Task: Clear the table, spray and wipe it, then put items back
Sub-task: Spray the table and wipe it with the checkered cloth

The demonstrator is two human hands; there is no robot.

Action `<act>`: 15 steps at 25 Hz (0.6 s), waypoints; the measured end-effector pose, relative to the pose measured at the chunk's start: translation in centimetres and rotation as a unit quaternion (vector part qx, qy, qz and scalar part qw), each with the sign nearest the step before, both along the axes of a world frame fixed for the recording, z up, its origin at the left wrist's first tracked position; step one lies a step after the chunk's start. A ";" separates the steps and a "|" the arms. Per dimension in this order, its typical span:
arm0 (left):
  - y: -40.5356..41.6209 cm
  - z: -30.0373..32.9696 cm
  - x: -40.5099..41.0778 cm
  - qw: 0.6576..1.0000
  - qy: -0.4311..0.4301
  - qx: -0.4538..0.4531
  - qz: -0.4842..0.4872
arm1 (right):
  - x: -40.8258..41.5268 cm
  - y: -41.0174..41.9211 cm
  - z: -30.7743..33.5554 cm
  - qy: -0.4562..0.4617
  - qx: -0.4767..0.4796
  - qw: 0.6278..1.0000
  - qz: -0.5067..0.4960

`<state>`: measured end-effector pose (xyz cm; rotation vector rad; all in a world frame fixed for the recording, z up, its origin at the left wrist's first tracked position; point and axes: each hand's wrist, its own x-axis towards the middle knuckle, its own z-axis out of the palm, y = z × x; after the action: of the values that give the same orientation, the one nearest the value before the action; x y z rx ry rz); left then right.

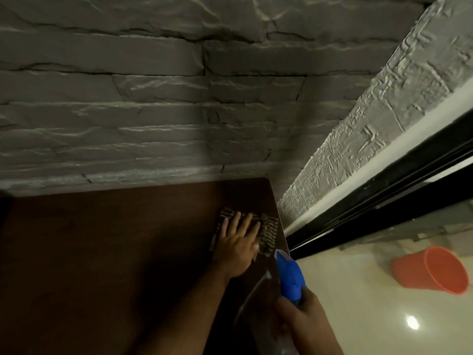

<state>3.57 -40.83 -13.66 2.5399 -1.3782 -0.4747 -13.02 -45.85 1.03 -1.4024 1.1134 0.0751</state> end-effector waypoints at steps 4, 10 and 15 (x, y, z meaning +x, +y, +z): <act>-4.2 0.1 7.7 0.988 0.031 0.070 0.135 | 0.6 -1.9 0.6 -0.021 0.004 1.000 0.002; -10.9 0.9 3.5 0.947 0.079 0.088 0.299 | -0.2 -4.1 -0.1 -0.029 0.008 1.000 -0.004; -9.6 0.1 8.2 0.996 0.010 0.073 -0.054 | -0.9 -4.6 -0.9 -0.021 0.020 1.000 0.002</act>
<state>11.82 -50.43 -13.53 2.5750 -1.5331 -0.6403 -13.92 -50.48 0.15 -1.3641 1.0682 0.0704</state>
